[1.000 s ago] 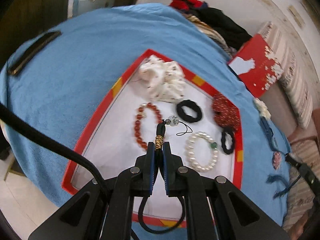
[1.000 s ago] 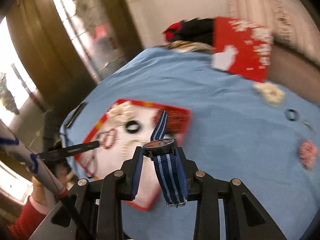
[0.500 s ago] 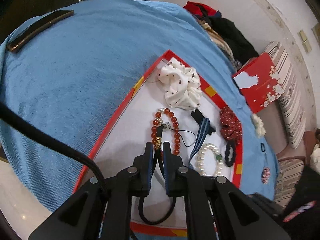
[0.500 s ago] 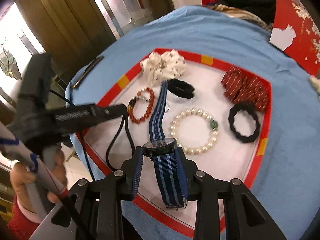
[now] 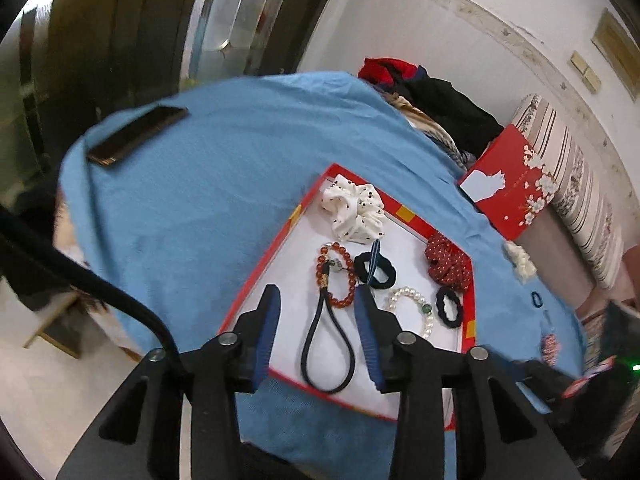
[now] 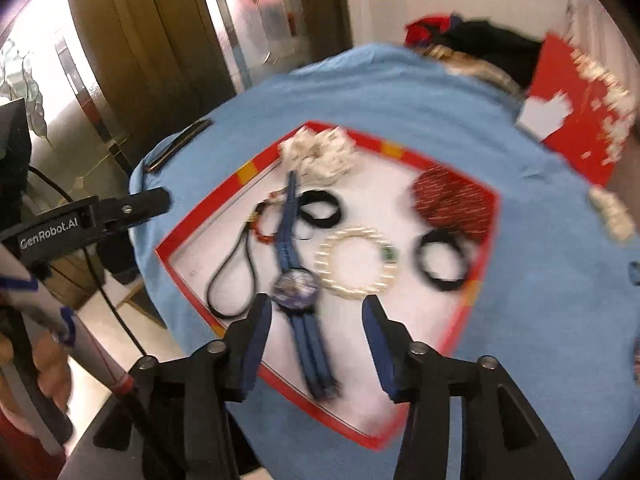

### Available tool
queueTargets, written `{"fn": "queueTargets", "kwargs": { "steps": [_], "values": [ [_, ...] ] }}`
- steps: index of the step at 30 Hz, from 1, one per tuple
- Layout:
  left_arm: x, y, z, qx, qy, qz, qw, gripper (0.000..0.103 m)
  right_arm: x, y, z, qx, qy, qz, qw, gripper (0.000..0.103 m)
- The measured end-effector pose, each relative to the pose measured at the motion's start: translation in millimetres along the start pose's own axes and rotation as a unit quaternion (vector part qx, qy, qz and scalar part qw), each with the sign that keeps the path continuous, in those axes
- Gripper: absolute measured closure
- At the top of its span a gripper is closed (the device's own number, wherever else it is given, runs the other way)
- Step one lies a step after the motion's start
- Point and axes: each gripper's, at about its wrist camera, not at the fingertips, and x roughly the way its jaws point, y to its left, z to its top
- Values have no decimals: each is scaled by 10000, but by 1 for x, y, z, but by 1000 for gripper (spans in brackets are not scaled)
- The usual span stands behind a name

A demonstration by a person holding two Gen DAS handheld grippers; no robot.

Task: Organize jewelry
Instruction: 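Move both open tools back to the remaining accessories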

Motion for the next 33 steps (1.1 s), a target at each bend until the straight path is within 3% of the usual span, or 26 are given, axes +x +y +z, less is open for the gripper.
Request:
{"fn": "queueTargets", "kwargs": {
  "steps": [8, 11, 14, 22, 33],
  "values": [
    [-30, -44, -31, 513, -71, 265, 9983, 64, -63, -66, -65, 529, -173, -793, 9953, 48],
    [-38, -68, -47, 663, -38, 206, 9976, 56, -85, -99, -94, 993, -171, -974, 9901, 47],
    [-42, -101, -67, 947, 163, 19, 9954, 55, -109, -135, -128, 1502, -187, -1187, 9813, 47],
    [-37, -183, -116, 2050, 510, 51, 9774, 53, -159, -209, -189, 2554, -418, -1545, 9535, 46],
    [-27, -246, -145, 2790, 630, 314, 9577, 50, -184, -273, -248, 3342, -575, -1596, 9271, 45]
  ]
}}
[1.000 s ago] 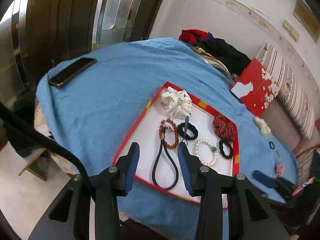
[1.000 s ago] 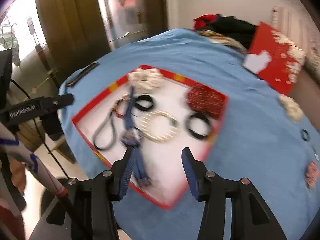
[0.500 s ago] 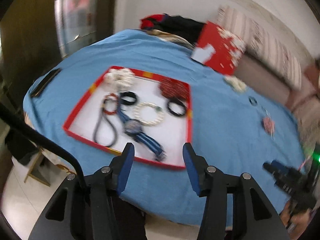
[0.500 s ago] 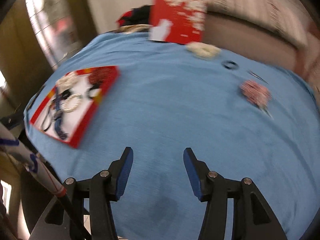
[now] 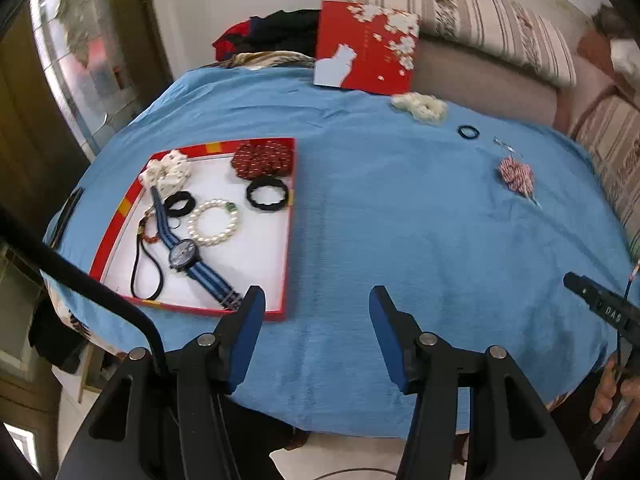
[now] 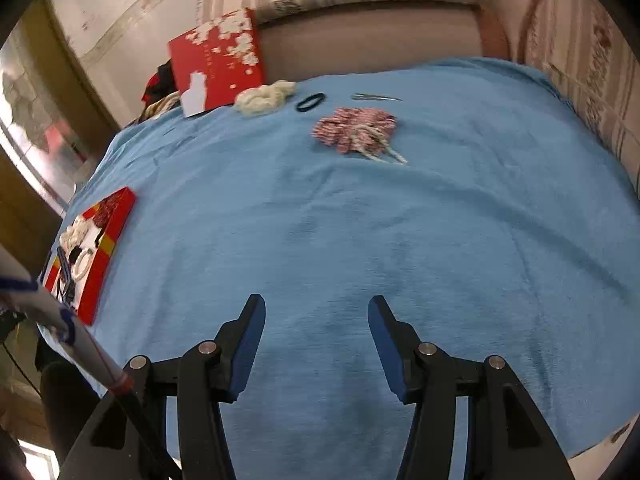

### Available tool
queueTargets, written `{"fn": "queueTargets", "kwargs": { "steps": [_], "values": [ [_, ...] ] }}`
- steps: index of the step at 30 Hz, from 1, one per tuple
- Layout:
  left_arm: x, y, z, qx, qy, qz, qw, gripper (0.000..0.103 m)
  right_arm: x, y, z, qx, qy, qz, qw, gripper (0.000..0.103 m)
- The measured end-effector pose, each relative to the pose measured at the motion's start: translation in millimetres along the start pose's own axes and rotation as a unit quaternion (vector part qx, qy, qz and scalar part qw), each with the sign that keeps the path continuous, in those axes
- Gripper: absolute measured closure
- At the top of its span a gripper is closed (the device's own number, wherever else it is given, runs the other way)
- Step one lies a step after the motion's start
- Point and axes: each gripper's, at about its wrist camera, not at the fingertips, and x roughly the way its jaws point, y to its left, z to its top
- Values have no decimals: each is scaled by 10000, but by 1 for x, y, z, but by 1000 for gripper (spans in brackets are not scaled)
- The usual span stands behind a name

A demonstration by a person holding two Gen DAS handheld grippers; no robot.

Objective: Organize jewelry

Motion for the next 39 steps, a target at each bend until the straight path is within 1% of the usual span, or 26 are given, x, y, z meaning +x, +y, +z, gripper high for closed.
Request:
{"fn": "queueTargets", "kwargs": {
  "steps": [7, 14, 18, 21, 24, 27, 30, 33, 34, 36, 37, 38, 39],
  "values": [
    [13, -32, 7, 429, 123, 64, 9990, 50, 7, -25, 4, 222, -12, -20, 9998, 45],
    [33, -52, 12, 633, 297, 87, 9975, 50, 20, -41, 24, 355, -47, -36, 9994, 45],
    [49, -52, 14, 526, 429, 22, 9977, 50, 25, -55, 55, 532, -255, -116, 9982, 45],
    [60, -50, 15, 440, 520, -14, 9977, 50, 31, -68, 87, 715, -466, -181, 9962, 45],
    [71, -46, 15, 367, 609, -29, 9975, 50, 44, -74, 117, 800, -556, -275, 9949, 42],
    [80, -43, 15, 297, 675, -51, 9973, 50, 71, -76, 147, 864, -453, -300, 9948, 42],
    [86, -40, 15, 253, 740, -100, 9969, 50, 106, -76, 168, 1056, -161, -193, 9941, 42],
    [91, -36, 13, 225, 782, -114, 9966, 50, 143, -70, 177, 1087, 208, -185, 9937, 42],
    [92, -34, 13, 203, 795, -111, 9966, 50, 153, -66, 179, 1063, 339, -62, 9937, 42],
    [94, -32, 12, 154, 812, -111, 9965, 50, 165, -49, 175, 950, 589, 372, 9930, 45],
    [95, -29, 12, 111, 824, -115, 9965, 50, 166, -37, 171, 818, 674, 700, 9919, 45],
    [96, -27, 12, 88, 832, -120, 9964, 50, 166, -24, 166, 674, 826, 1170, 9874, 45],
    [97, -24, 12, 57, 847, -127, 9963, 50, 165, -9, 158, 527, 1053, 1753, 9774, 45]
  ]
}}
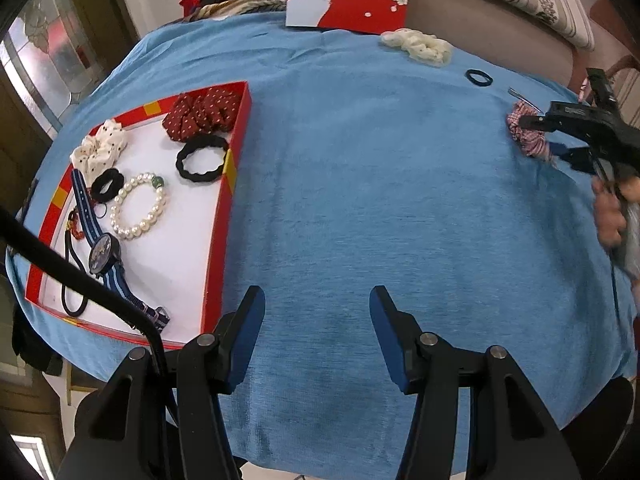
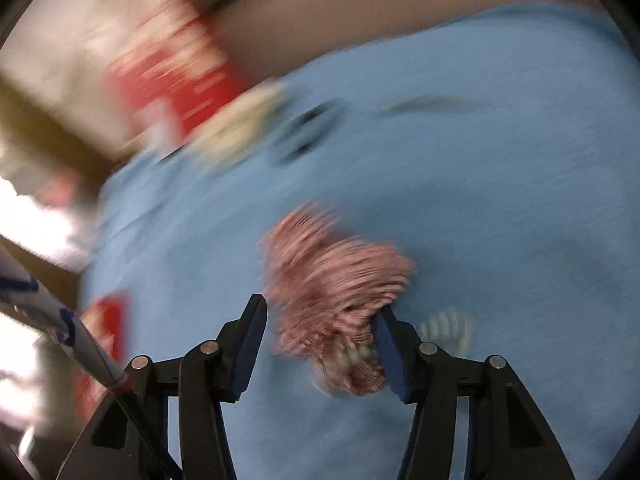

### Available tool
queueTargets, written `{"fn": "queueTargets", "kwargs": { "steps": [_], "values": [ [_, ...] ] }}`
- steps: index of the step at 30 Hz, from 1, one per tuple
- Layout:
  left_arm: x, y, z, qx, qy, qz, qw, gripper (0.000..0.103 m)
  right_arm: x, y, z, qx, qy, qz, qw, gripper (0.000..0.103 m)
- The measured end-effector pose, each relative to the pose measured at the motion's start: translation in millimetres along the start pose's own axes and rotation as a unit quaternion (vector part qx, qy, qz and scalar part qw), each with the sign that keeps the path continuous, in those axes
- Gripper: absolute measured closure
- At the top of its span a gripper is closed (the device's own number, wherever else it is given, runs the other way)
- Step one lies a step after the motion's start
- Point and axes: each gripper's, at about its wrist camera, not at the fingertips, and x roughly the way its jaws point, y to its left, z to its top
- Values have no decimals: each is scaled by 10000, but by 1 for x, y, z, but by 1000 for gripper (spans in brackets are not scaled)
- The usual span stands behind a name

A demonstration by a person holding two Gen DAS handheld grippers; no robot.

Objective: Organize jewelry

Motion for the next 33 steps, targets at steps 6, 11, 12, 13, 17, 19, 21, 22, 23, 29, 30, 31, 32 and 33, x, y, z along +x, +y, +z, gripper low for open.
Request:
{"fn": "queueTargets", "kwargs": {
  "steps": [6, 11, 12, 13, 17, 19, 21, 22, 23, 29, 30, 31, 32, 33],
  "values": [
    [2, 7, 0, -84, 32, -106, 9999, 50, -38, 35, -50, -645, -102, 476, 9967, 45],
    [4, 4, 0, -143, 60, -340, 9993, 50, -63, 12, -68, -443, -476, -571, 9962, 45],
    [5, 3, 2, -153, 56, -402, 9991, 50, -63, 10, -72, -429, -478, -659, 9958, 45],
    [5, 2, 4, -169, 43, -471, 9987, 50, -62, 10, -76, -445, -503, -767, 9948, 45],
    [9, -6, 24, -317, -31, -822, 9961, 50, -48, 19, -74, -683, -606, -1077, 9900, 46],
    [13, -11, 38, -416, -69, -997, 9941, 50, -38, 23, -72, -864, -611, -1216, 9869, 47],
    [22, -20, 55, -514, -64, -1222, 9912, 50, -24, 29, -69, -1044, -587, -1459, 9820, 47],
    [26, -24, 62, -540, -65, -1306, 9899, 50, -21, 27, -72, -1100, -581, -1549, 9801, 47],
    [30, -29, 69, -556, -64, -1394, 9887, 50, -15, 28, -72, -1159, -576, -1649, 9778, 47],
    [70, -55, 107, -682, 127, -1988, 9776, 49, -3, 32, -79, -1443, -809, -1791, 9698, 60],
    [77, -57, 113, -744, 167, -2097, 9748, 49, -2, 32, -79, -1474, -811, -1747, 9701, 65],
    [85, -59, 118, -838, 205, -2259, 9703, 49, -3, 32, -79, -1485, -808, -1713, 9706, 79],
    [89, -61, 121, -879, 228, -2356, 9676, 49, -1, 32, -77, -1482, -770, -1745, 9704, 89],
    [93, -63, 124, -895, 242, -2427, 9657, 49, -1, 30, -77, -1478, -767, -1730, 9707, 89]
  ]
}}
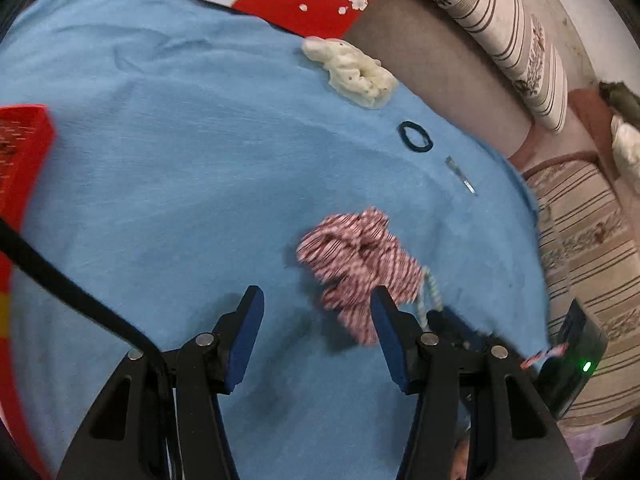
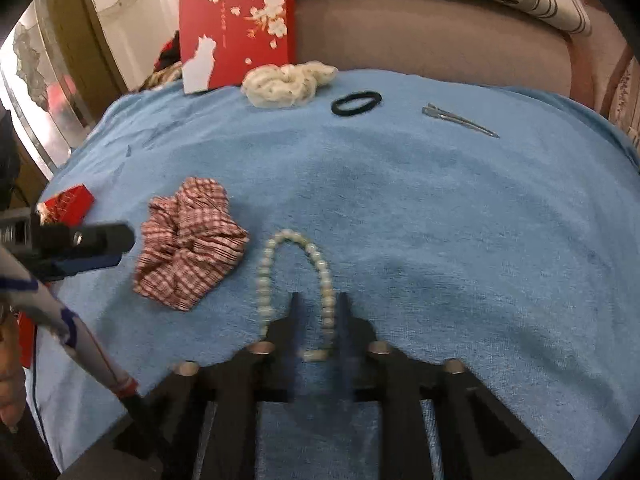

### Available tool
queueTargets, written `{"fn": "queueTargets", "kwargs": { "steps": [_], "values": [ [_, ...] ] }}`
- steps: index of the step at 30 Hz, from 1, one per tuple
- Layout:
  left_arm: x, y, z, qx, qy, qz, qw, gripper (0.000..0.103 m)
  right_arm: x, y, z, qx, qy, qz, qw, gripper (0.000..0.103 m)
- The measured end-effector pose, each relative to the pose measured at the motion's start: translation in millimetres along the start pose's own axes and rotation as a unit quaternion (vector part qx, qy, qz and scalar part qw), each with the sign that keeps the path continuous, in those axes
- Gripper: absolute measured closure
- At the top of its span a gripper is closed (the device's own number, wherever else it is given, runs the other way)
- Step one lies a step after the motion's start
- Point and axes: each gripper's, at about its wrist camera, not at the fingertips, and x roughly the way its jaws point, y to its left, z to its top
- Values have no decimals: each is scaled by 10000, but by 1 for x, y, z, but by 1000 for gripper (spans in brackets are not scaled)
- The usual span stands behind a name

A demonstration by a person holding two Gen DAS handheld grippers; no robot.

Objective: Organize jewelry

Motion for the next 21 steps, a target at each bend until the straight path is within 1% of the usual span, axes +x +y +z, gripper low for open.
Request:
{"fn": "queueTargets", "kwargs": {
  "steps": [2, 3, 4, 6, 8, 10, 11, 12, 15, 18, 21],
  "values": [
    [9, -5, 5, 33, 20, -198, 9998, 48, 0, -2, 1, 65, -2, 64, 10000, 92],
    [14, -10, 7, 96, 41, -304, 9995, 44, 0, -4, 2, 100, 3, 100, 9999, 93],
    [19, -14, 8, 154, 61, -367, 9992, 42, 0, -4, 2, 124, 5, 117, 9999, 94],
    [30, -22, 9, 268, 117, -409, 9987, 41, -1, -7, 2, 201, 11, 161, 9997, 96],
    [37, -28, 10, 372, 133, -353, 9986, 42, -2, -8, 2, 273, 4, 199, 9994, 96],
    [40, -34, 10, 483, 133, -236, 9985, 74, -4, -10, 2, 363, -29, 242, 9990, 96],
    [40, -33, 9, 488, 232, -265, 9982, 95, -6, -11, 2, 409, -75, 272, 9988, 96],
    [38, -33, 8, 454, 277, -284, 9982, 95, -8, -11, 1, 449, -132, 302, 9984, 96],
    [14, -35, 1, 623, 25, -145, 9979, 95, -13, -11, -1, 565, -241, 296, 9977, 97],
    [-17, -32, -6, 719, -187, -80, 9972, 95, -19, -10, -5, 736, -260, 374, 9962, 96],
    [-60, -24, -16, 845, -415, 7, 9956, 95, -31, -3, -5, 733, -313, 341, 9962, 97]
  ]
}}
